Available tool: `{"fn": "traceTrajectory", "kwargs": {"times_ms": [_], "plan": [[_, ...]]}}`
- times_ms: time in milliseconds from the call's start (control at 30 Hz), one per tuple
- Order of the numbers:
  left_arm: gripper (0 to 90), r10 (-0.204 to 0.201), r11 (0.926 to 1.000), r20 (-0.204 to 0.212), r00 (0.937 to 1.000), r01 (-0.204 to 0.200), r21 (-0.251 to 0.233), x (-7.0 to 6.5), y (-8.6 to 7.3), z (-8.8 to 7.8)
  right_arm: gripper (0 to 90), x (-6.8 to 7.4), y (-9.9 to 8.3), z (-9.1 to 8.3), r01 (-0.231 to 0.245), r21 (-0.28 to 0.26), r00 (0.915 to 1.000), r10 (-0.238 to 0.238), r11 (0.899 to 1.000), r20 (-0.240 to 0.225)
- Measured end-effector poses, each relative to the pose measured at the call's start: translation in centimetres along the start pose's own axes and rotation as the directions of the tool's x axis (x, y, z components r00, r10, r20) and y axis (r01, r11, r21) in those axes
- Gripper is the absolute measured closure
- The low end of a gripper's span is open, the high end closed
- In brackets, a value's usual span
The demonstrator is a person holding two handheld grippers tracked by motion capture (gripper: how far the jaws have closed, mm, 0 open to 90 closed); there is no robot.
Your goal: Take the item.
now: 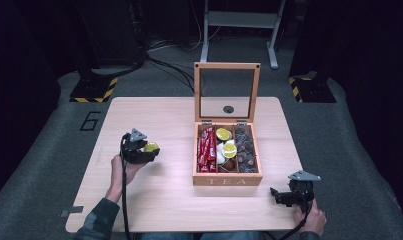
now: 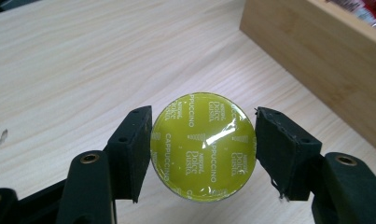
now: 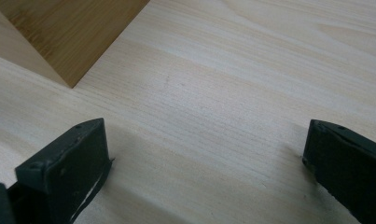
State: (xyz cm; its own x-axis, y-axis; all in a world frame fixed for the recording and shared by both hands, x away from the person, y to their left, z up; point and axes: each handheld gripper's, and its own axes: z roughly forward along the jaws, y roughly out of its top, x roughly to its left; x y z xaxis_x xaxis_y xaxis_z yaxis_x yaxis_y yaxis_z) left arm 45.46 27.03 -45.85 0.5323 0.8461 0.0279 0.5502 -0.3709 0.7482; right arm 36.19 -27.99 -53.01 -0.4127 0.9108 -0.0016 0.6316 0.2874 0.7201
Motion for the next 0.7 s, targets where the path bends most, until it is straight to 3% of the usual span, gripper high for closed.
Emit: {"fn": "traceTrajectory", "kwargs": {"times_ms": [100,433,700], "plan": [[38.3,-0.025,0.9997,-0.009,0.9997,0.025,0.0,0.5,-0.4,0.3,0.0,0.0,0.0,0.0,0.003,0.0,1.0,-0.003,1.0,0.0],[38.3,-0.018,0.9991,-0.008,0.9998,0.018,0.038,0.9,-0.5,1.5,0.0,0.0,0.0,0.0,0.003,0.0,1.0,-0.003,1.0,0.0],[38.3,-0.037,0.996,-0.003,0.9993,0.038,0.081,1.2,-0.8,2.8,0.0,0.0,0.0,0.0,0.003,0.0,1.0,-0.003,1.0,0.0]]}}
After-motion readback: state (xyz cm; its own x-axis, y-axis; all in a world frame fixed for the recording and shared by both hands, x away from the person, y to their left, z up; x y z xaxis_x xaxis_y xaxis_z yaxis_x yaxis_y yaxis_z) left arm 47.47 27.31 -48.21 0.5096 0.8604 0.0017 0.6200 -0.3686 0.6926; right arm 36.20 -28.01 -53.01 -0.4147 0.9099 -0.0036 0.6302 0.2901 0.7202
